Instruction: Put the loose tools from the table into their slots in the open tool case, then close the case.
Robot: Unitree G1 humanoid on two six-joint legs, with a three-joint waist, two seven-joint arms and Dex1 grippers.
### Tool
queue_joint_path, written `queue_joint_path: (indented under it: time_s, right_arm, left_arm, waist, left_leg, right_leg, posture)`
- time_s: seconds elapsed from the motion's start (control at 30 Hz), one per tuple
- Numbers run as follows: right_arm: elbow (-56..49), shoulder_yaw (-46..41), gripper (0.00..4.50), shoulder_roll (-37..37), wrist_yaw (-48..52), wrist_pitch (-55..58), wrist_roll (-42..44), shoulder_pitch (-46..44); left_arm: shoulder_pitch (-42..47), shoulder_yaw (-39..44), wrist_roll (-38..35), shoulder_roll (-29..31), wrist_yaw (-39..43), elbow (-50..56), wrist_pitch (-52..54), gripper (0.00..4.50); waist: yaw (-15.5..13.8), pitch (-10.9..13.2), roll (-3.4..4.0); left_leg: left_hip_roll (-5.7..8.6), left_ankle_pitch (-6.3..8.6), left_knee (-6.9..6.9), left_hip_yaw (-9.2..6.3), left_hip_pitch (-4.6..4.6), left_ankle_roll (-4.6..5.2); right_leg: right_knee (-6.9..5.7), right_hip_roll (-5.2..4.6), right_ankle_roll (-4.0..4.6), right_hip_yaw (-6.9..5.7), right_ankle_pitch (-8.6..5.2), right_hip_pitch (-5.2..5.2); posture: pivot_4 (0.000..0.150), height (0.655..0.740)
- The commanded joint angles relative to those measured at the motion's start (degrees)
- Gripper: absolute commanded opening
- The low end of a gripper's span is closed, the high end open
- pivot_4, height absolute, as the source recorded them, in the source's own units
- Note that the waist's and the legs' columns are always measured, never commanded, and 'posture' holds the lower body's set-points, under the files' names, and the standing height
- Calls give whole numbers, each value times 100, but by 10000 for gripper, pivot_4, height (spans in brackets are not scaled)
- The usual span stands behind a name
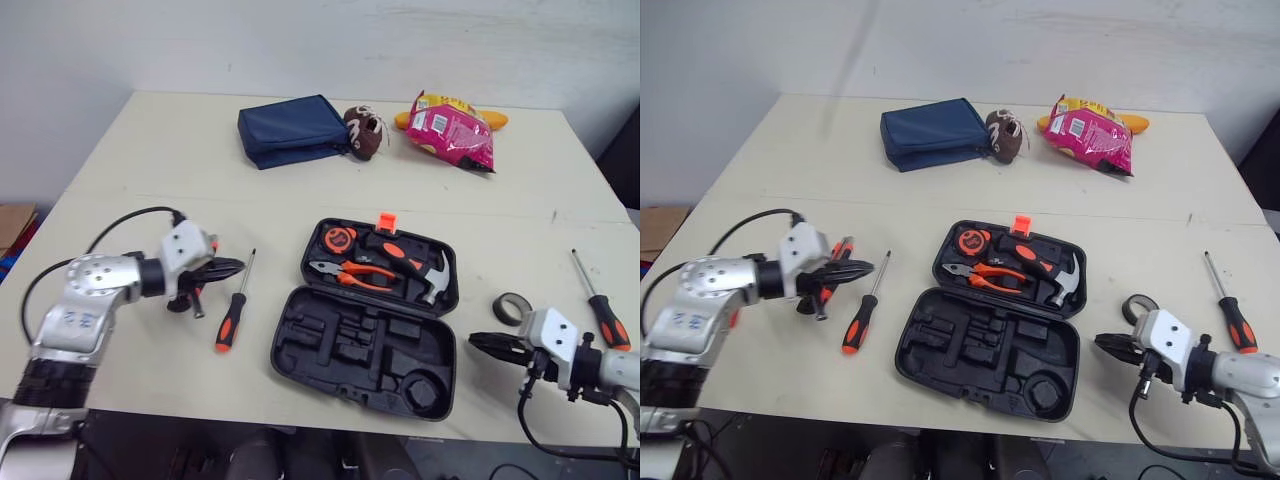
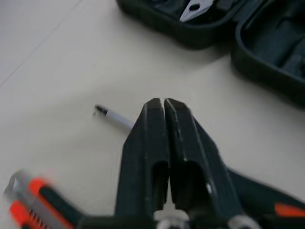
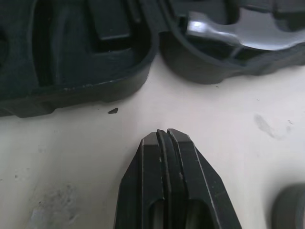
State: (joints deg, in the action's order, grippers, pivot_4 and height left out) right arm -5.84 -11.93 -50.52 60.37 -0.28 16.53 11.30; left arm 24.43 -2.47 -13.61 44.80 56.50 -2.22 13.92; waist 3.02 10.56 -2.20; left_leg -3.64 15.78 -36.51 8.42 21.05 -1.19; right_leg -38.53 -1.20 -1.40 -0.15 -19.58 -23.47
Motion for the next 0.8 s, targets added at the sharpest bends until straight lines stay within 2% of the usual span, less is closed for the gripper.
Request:
queue_joint_path:
  time_s: [0.03, 0.37, 0.6, 0.8]
  right_arm:
    - [-2, 194, 0, 123, -220, -76, -274, -264]
    - [-31, 570, 0, 378, -514, 68, -531, -671]
    - [19, 905, 0, 579, -627, 99, -692, -1050]
    - [222, 1178, 0, 742, -633, 3, -889, -1481]
  left_arm:
    - [456, -322, 332, -240, -48, -361, -10, 186]
    - [1053, -1051, 879, -1130, -14, -1132, -133, 186]
    - [1084, -1132, 994, -1481, -69, -1271, -199, 186]
    - [900, -1026, 803, -1545, 29, -930, -59, 186]
  waist:
    - [4, 0, 0]
    - [10, -1, -2]
    - [13, -2, -2]
    - [34, -2, -2]
  left_leg:
    - [-3, 0, -3, 1, 0, -1]
    - [-24, 9, -61, 3, 5, -7]
    - [-42, 10, -65, 7, 0, -16]
    - [-43, 10, -69, 9, -1, -16]
  right_leg:
    - [0, 3, 0, 2, 0, 0]
    - [-24, 40, -6, 31, -4, 4]
    - [-31, 58, -5, 37, -4, 2]
    - [-37, 58, -4, 40, -3, 3]
  posture:
    - [1500, 7400]
    - [1500, 7400]
    - [1500, 7400]
    - [1500, 7400]
